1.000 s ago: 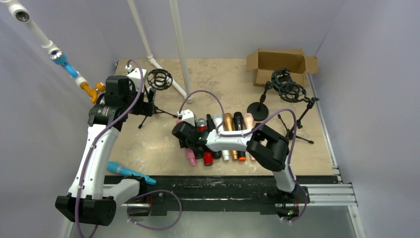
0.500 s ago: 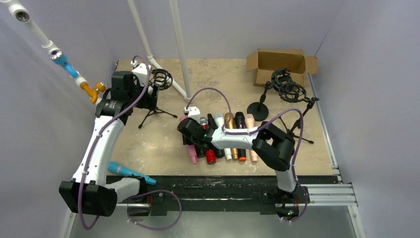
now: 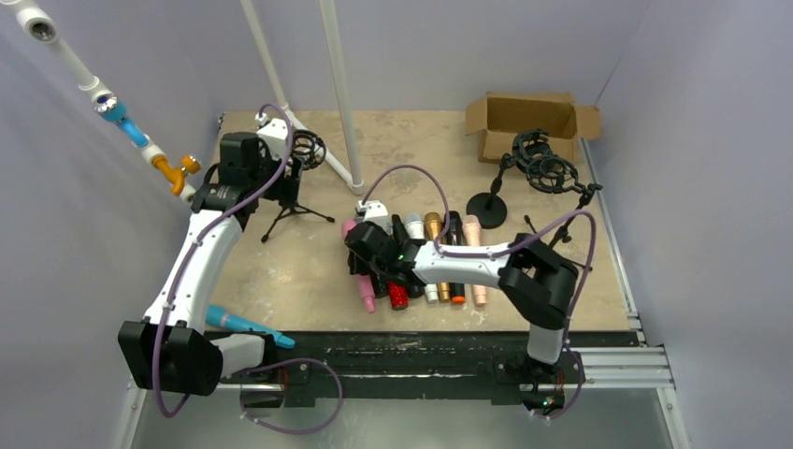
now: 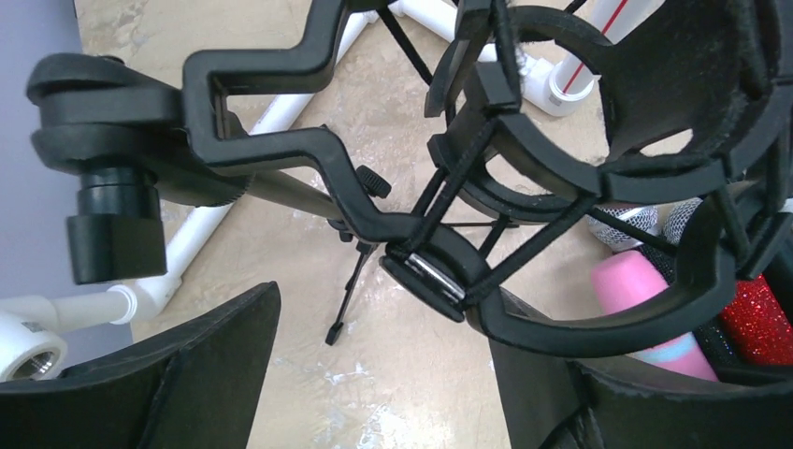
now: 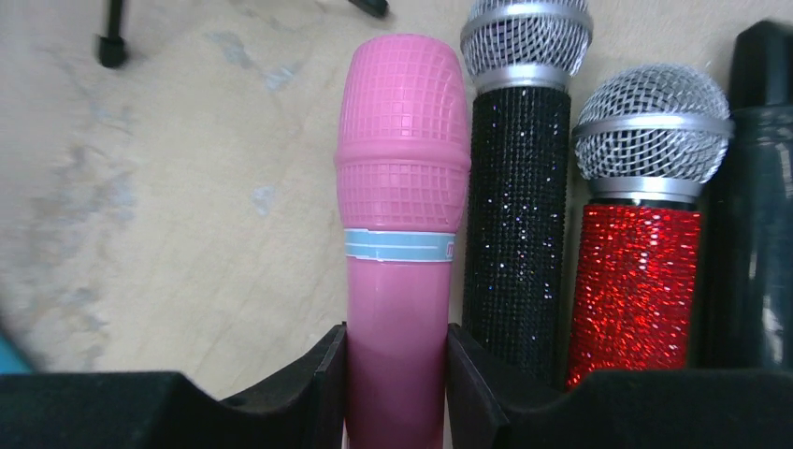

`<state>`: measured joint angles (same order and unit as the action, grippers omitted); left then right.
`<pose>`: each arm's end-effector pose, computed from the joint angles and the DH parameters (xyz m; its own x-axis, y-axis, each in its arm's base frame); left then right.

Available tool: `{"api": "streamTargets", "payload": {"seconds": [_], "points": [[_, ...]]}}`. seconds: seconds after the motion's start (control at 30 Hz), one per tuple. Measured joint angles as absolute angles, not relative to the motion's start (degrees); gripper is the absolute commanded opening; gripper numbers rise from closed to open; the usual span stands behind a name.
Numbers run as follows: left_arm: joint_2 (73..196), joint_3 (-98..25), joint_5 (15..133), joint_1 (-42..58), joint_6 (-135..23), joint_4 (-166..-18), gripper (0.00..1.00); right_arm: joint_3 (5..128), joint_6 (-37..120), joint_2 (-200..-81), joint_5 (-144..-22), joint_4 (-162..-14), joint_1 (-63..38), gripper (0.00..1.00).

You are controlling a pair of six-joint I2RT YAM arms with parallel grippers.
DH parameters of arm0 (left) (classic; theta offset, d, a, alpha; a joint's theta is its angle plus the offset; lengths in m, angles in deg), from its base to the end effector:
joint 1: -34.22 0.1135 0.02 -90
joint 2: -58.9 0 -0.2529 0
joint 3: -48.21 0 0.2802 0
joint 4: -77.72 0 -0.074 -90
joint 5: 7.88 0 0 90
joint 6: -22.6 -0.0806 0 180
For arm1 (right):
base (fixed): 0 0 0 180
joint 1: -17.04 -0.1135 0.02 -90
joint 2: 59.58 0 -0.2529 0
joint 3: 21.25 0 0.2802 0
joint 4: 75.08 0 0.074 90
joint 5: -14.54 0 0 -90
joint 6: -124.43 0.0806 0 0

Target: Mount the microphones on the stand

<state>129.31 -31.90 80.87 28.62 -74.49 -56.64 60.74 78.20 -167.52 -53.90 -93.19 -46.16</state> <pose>0.3348 -0.0346 0.3082 -0.5655 0.1794 -0.8050 0.1864 0.9786 0.0872 0.2324 0.3945 0.1279 -0.7183 0.0049 -0.6957 -0.2966 0.9024 0.3126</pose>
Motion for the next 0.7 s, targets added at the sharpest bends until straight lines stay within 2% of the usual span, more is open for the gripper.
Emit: {"api": "streamTargets", "payload": {"seconds": [0.37,0.53,0.63,0.7], "points": [[129.26,-28.6,80.87,28.62,-76.51,-61.49,0.39,53.55,78.59,-147.87,-55.69,-90.76,-46.33,0.0],[129.26,-25.7,80.91,28.64,-79.76,-64.29,0.15,51.19,78.35,-141.44,-55.23,-92.07,-46.33,0.0],[128.94,-24.34,81.33,28.64,-81.75,-65.62,0.15,51.14,77.85,-137.68,-54.64,-93.36,-46.33,0.0],[128.04,-23.29,82.24,28.64,-82.25,-66.21,0.24,51.16,77.2,-135.54,-53.79,-93.82,-46.33,0.0]]}}
